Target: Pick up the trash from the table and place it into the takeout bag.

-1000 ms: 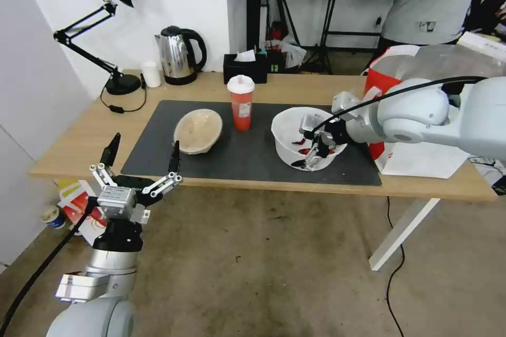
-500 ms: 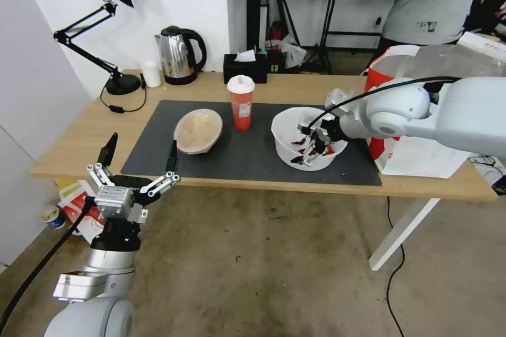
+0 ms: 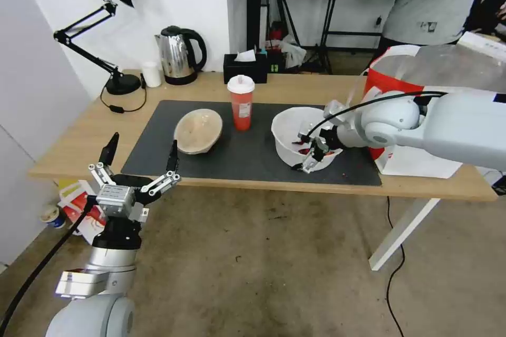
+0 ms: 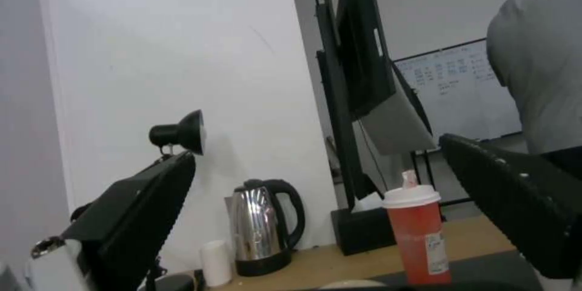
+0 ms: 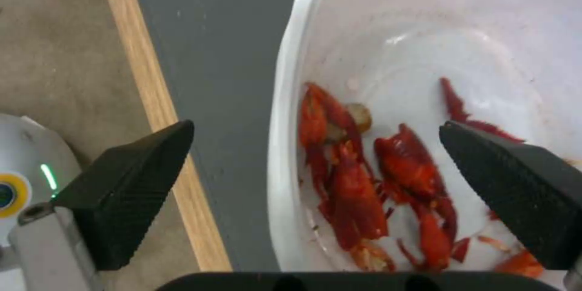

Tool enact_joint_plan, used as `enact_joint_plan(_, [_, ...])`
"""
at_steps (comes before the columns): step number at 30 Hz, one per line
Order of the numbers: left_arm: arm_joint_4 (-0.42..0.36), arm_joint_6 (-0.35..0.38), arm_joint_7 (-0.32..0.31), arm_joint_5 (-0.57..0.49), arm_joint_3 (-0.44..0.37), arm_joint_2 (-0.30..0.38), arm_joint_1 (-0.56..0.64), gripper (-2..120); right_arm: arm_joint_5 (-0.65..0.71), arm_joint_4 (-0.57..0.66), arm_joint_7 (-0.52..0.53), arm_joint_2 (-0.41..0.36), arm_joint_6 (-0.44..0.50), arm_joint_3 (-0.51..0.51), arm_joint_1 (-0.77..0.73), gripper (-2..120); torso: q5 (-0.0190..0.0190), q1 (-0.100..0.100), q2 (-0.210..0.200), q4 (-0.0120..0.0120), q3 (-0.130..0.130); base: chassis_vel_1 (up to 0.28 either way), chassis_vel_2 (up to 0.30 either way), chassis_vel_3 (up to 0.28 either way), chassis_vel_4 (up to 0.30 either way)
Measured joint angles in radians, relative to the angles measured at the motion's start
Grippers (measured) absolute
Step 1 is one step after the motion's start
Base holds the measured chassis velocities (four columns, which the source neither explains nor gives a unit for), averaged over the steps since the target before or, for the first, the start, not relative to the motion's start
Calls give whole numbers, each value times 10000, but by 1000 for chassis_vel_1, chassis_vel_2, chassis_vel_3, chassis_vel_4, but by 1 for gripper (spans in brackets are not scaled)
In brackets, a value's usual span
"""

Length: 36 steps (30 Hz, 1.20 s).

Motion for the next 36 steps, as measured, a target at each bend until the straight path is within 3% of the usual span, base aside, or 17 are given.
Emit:
enact_joint_plan(8, [26, 20, 10, -30, -35, 18, -58, 100, -78, -71, 0, 36, 0, 75, -337, 99, 0, 0, 0, 0, 0, 0, 0, 0, 0])
enact_joint_plan(11, [50, 27, 31, -33, -31, 6, -102, 100, -130, -123, 0, 18, 0, 155, -510, 92, 0, 0, 0, 0, 0, 0, 0, 0, 0])
enact_joint_plan(20, [44, 48, 42, -143, -159, 37, -200, 100, 277, -71, 50, -128, 9, 177, -203, 53, 0, 0, 2, 1, -1, 0, 0, 0, 0])
enact_joint_plan(26, [38, 49, 45, -192, -191, 44, -255, 100, 471, 29, 114, -32, 23, 157, 59, 38, -1, 0, 2, 1, -1, 0, 0, 0, 0])
enact_joint_plan(29, [61, 52, 52, -192, -134, 11, -313, 100, 693, 306, 290, 220, 46, 149, 217, 22, -1, 0, 2, 1, 0, 0, 0, 0, 0])
enact_joint_plan(36, [132, 55, 58, -189, -109, 10, -418, 100, 885, 816, 546, 853, 123, 176, 151, 0, 0, 0, 2, 0, -1, 0, 0, 0, 0])
